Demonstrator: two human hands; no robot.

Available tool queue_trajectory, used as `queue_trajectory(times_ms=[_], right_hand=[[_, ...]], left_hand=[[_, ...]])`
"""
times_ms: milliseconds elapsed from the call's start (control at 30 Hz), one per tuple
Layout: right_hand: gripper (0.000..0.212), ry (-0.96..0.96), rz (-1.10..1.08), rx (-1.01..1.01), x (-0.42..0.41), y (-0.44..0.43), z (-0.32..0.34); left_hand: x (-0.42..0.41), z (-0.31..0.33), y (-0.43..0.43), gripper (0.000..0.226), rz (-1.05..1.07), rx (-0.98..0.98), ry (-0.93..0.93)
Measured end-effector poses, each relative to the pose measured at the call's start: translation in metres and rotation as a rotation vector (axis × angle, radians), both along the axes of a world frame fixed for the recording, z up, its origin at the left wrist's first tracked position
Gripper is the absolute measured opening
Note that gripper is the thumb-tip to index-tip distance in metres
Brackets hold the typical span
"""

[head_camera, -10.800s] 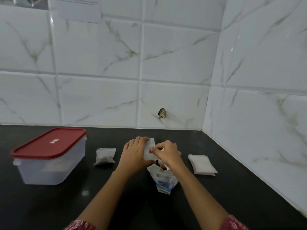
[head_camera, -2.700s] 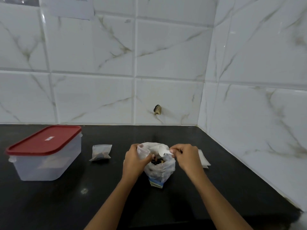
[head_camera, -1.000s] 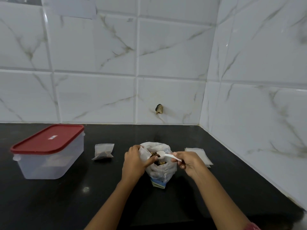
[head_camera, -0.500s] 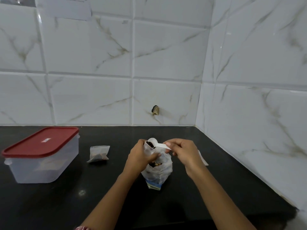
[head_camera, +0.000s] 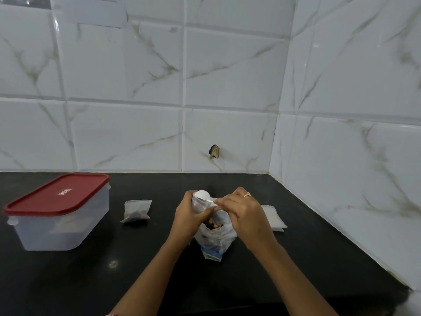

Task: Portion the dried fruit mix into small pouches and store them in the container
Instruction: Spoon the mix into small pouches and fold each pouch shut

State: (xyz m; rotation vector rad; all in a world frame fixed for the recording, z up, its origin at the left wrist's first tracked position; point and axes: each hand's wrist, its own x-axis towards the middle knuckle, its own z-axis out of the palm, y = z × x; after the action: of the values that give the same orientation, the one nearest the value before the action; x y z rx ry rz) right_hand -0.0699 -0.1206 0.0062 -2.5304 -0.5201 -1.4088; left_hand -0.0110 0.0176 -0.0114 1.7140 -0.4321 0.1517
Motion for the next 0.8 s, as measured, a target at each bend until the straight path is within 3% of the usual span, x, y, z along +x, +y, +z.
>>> queue_trajectory(times_ms=[167,333,433,667,733,800], right_hand=[[0.028,-0.016,0.0,-0.033,-0.007,0.002,0.007],[0.022,0.107,0.021,0.183,-0.008,0.007,0.007],[0.021,0.133,0.035,0.405,-0.008,0.007,0.009],[0.015,0.414,0.073,0.904,-0.01,0.004,0.017],[0.016,0.404,0.064,0.864,-0.011,0.004,0.016],[0.021,0.372,0.039,0.586,-0.011,0.005,0.012]], left_hand=[[0.002,-0.004,0.001,0.045,-0.001,-0.036,0.012],[0.004,-0.005,-0.001,0.046,0.01,-0.027,0.03],[0.003,-0.005,-0.001,0.043,0.003,-0.042,0.027],[0.004,-0.013,0.002,0.052,0.042,-0.028,0.048],[0.004,-0.015,0.002,0.054,0.047,-0.019,0.036],[0.004,-0.015,0.001,0.053,0.043,-0.004,0.022]])
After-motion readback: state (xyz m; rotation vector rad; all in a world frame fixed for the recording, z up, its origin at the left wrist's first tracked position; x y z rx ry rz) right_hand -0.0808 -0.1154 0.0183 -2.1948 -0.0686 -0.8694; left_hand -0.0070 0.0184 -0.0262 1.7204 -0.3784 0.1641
